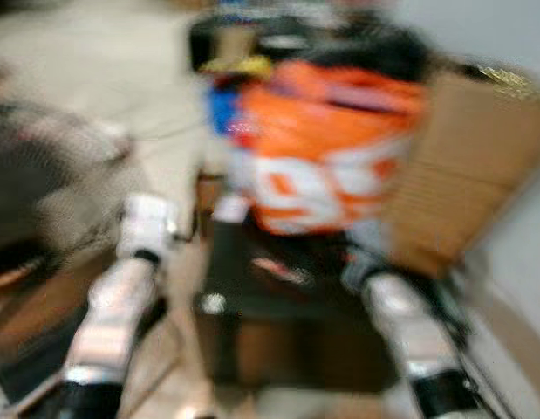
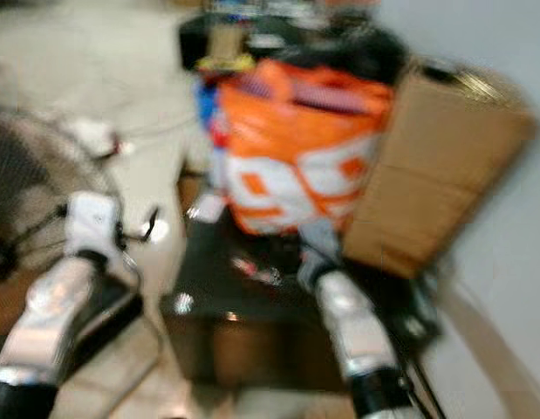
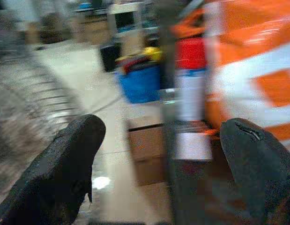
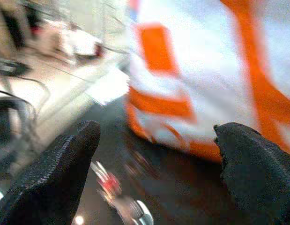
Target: Hang keys on a hook
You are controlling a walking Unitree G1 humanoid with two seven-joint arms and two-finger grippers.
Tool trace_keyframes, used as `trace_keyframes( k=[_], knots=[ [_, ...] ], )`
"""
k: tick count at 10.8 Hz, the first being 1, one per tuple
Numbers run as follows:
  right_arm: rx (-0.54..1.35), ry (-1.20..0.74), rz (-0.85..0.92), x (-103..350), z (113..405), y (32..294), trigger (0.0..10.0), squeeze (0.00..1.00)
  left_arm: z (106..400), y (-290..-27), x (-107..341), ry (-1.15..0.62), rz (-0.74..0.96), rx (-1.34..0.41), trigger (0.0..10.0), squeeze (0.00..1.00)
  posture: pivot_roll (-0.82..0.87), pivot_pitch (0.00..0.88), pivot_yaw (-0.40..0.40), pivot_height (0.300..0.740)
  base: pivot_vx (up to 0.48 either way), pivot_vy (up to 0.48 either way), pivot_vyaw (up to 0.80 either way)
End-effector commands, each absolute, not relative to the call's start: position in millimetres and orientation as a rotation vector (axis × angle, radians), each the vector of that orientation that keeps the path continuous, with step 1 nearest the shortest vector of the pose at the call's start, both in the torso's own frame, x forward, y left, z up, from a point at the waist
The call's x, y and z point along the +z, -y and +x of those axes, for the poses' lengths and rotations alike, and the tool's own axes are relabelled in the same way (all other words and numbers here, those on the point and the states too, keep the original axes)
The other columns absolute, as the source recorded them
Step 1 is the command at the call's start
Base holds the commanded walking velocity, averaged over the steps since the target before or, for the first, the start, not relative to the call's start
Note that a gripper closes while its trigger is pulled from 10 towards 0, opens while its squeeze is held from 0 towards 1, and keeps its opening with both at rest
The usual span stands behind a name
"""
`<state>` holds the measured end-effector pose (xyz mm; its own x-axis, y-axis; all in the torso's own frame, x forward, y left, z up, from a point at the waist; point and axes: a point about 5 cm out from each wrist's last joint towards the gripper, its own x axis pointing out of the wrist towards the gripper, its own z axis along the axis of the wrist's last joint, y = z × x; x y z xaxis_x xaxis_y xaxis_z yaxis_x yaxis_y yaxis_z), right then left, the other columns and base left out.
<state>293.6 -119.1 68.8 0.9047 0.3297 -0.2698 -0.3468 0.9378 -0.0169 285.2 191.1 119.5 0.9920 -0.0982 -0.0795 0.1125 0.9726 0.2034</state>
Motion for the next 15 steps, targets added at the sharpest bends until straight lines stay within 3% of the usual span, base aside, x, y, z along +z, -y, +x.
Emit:
trace_keyframes(
  k=[1, 6, 7, 8, 10, 11, 15],
  knots=[
    [0.311, -0.268, -0.097, 69, 296, 135, 10.0, 1.0, 285, -181, 118, -0.068, 0.205, -0.138, 10.0, 0.0, -0.02, 0.0, -0.04, 0.74, 0.319, 0.0, 0.8],
    [0.208, -0.313, -0.112, 63, 305, 146, 10.0, 1.0, 286, -179, 113, -0.101, 0.23, -0.199, 10.0, 0.0, -0.03, 0.0, -0.037, 0.74, 0.121, 0.0, 0.16],
    [0.182, -0.327, -0.111, 61, 307, 148, 10.0, 0.71, 287, -178, 114, -0.101, 0.232, -0.221, 10.0, 0.0, -0.03, 0.0, -0.036, 0.74, 0.0, 0.0, 0.0],
    [0.14, -0.372, -0.135, 55, 308, 152, 10.0, 0.0, 288, -174, 112, -0.119, 0.229, -0.278, 10.0, 0.0, -0.03, 0.0, -0.035, 0.74, 0.0, 0.0, 0.0],
    [0.146, -0.508, -0.11, 37, 304, 149, 10.0, 0.0, 280, -168, 101, -0.203, 0.234, -0.434, 10.0, 0.0, -0.03, 0.0, -0.039, 0.74, 0.0, 0.0, 0.0],
    [0.246, -0.578, 0.051, 26, 298, 137, 10.0, 0.0, 270, -161, 98, -0.247, 0.217, -0.587, 10.0, 0.0, -0.03, 0.0, -0.042, 0.74, 0.0, 0.0, 0.0],
    [0.208, -0.682, 0.13, 6, 295, 128, 10.0, 0.0, 257, -159, 88, -0.341, 0.248, -0.739, 10.0, 0.0, -0.04, 0.0, -0.037, 0.74, 0.0, 0.0, 0.0]
  ],
)
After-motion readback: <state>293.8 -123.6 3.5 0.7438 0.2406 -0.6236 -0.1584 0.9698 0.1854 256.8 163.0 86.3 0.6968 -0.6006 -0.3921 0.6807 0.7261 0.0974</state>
